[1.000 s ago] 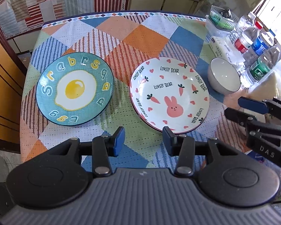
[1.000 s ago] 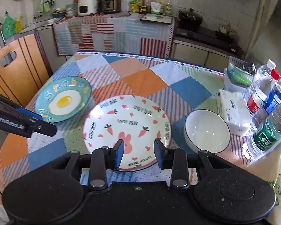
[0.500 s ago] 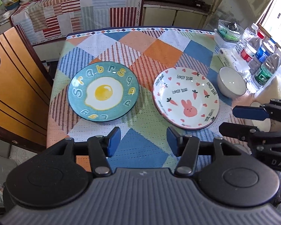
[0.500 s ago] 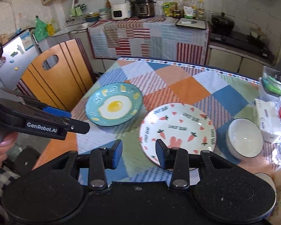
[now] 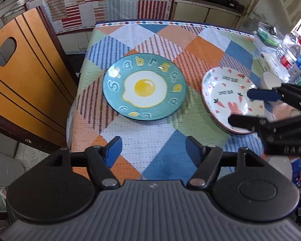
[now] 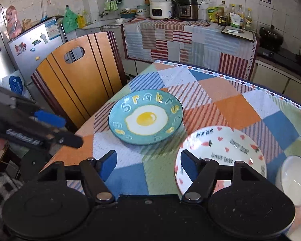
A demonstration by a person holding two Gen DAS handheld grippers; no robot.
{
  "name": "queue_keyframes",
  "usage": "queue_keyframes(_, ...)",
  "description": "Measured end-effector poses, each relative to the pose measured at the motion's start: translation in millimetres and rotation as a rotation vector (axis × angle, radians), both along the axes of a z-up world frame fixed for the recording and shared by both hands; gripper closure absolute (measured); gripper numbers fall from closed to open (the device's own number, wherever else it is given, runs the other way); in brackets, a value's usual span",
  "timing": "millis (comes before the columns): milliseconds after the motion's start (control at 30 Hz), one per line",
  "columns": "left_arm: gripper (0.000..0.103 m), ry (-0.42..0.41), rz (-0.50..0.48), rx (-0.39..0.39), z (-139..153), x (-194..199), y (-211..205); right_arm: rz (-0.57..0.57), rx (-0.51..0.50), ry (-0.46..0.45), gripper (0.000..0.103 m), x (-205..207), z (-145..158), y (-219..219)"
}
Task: Organize plates and bowls
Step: 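Withdraw the right gripper and move it toward the teal egg plate, then grasp the teal egg plate rim with the right gripper and tilt it up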
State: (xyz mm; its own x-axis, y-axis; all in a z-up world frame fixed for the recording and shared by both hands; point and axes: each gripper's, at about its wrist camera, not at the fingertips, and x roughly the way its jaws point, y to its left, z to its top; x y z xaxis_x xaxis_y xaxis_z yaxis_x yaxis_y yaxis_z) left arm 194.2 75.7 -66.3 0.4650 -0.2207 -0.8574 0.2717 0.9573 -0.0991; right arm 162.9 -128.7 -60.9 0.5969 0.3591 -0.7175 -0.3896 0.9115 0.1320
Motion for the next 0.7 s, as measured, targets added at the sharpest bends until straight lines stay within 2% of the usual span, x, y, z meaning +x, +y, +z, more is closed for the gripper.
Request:
queue_keyframes(67,0.025,-0.013,0.008,0.013,-8,10,6,0.005,0.037,-0.037,0.021,17,-8,-2)
queue_keyframes(167,0.022,-0.014,0.033,0.017,-22,29,16,0.032,0.054,-0.102,0.018,41,-19,1)
queue_keyframes(267,0.018,-0.027,0.05,0.002,-36,49,24,0.075,0.038,-0.094,0.018,73,-29,8)
queue_keyframes(333,0.018,-0.073,0.028,0.017,-49,61,26,0.098,0.04,-0.061,0.018,93,-36,11)
queue_keyframes(433,0.018,-0.097,0.047,0.029,-68,86,33,0.155,0.024,0.034,0.018,123,-51,15)
queue_keyframes(600,0.018,-0.088,0.017,0.048,-94,112,36,0.08,0.038,0.14,0.018,154,-76,7)
queue_keyframes(700,0.018,-0.064,0.011,-0.011,-109,120,40,0.052,0.059,0.19,0.019,168,-87,-1)
